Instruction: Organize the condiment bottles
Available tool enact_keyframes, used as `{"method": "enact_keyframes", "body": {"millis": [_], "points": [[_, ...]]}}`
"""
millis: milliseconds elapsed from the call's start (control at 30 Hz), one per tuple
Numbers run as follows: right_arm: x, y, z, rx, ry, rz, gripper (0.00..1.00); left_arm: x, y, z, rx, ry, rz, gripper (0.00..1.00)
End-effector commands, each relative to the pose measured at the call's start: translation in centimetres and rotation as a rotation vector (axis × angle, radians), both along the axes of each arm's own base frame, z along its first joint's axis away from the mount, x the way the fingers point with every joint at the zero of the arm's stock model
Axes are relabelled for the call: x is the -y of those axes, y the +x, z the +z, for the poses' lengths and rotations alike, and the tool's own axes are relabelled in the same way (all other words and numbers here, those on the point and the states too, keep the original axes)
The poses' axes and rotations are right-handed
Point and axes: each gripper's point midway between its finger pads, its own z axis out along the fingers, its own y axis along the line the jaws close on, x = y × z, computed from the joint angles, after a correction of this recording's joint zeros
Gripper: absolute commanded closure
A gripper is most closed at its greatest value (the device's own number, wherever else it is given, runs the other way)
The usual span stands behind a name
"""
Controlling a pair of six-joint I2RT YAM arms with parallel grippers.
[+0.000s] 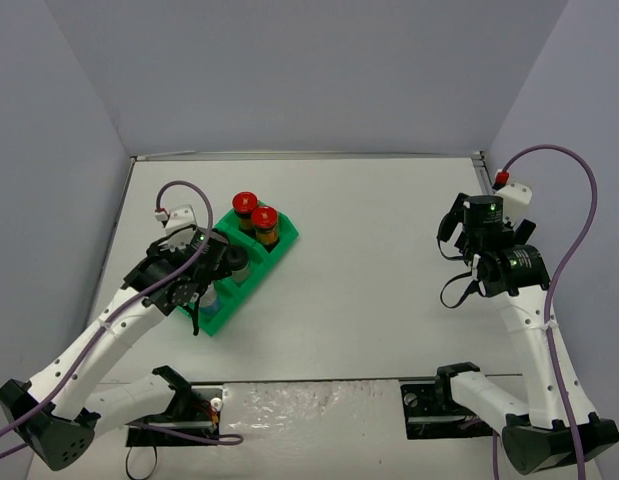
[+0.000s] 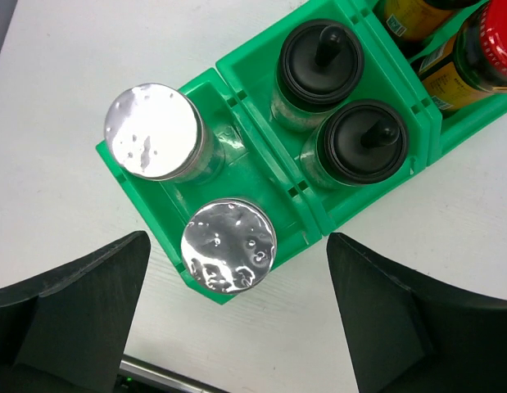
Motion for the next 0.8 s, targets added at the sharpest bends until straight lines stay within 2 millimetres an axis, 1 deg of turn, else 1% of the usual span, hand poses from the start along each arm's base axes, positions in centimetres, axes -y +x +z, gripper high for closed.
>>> {"method": "enact_keyframes", "body": {"millis": [0, 167, 300, 467, 567, 667, 767], "points": [[-0.4, 1.1, 0.8, 0.040, -0.001, 0.017, 0.00, -1.1, -0.6, 3.6, 0.034, 0.037, -0.006, 0.13], [-0.7, 1.2, 0.7, 0.035, 0.004, 0.034, 0.00, -1.0, -0.2, 5.7, 0.050, 0.071, -0.062, 0.13], [-1.3, 1.6, 0.8, 0.030, 0.013, 0.065, 0.00, 0.2, 0.5, 6.9, 0.065, 0.073, -0.148, 0.13], [-2.0, 1.9, 1.7, 0.055, 0.036, 0.100, 0.00, 1.7, 1.4, 8.4, 0.080, 0.069, -0.231, 0.13], [-2.7, 2.2, 2.0, 0.060, 0.053, 0.124, 0.00, 2.4, 1.7, 9.2, 0.101, 0.055, -0.271, 0.13], [-3.9, 2.6, 2.6, 0.081, 0.075, 0.163, 0.00, 3.2, 2.2, 10.1, 0.123, 0.038, -0.307, 0.13], [-5.0, 3.1, 3.3, 0.110, 0.099, 0.207, 0.00, 3.9, 2.7, 10.3, 0.123, 0.036, -0.336, 0.13]]}}
